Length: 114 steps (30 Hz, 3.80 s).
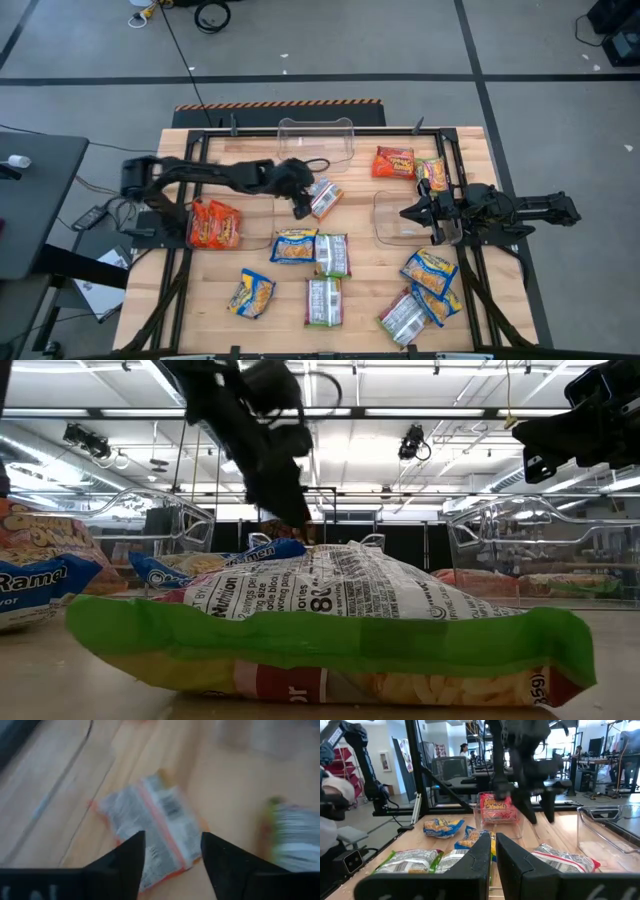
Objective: Sort Maruchan noodles
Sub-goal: Put the orange noodle from the middle into the middle left transparent bin
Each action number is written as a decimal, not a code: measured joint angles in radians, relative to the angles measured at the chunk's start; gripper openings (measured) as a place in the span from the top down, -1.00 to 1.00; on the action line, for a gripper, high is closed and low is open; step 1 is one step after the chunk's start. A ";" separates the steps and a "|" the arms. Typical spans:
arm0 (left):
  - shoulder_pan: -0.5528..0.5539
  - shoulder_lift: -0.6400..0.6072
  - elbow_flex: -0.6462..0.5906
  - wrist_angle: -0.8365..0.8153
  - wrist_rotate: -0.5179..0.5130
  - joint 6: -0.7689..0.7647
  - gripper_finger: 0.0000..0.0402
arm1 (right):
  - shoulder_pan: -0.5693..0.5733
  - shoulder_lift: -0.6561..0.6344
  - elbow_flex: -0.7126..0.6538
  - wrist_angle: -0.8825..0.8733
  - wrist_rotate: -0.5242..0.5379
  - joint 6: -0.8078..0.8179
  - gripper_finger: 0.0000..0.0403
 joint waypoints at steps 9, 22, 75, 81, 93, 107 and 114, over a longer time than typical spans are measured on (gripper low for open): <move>0.044 0.165 0.112 -0.020 -0.075 -0.325 -0.15 | 0.000 0.000 0.000 0.001 0.000 0.000 0.83; 0.096 0.233 0.114 -0.084 -0.022 -0.604 -0.15 | 0.000 0.000 0.000 0.001 0.000 0.000 0.83; -0.405 -0.312 0.326 -0.605 -0.106 0.655 1.00 | 0.000 0.002 0.000 0.009 0.010 0.000 0.83; -0.505 -0.630 0.077 -0.591 -0.124 0.647 1.00 | 0.000 0.006 0.000 0.020 0.011 0.000 0.83; -0.537 -1.048 -0.273 -0.654 -0.169 0.993 1.00 | 0.000 0.007 0.000 0.024 0.016 0.000 0.83; -0.430 -1.047 -0.556 -0.299 -0.133 1.133 1.00 | 0.000 0.007 0.000 0.044 0.110 -0.001 0.83; -0.316 -1.046 -0.584 -0.311 -0.001 1.148 1.00 | 0.000 0.007 0.000 0.062 0.114 -0.001 0.83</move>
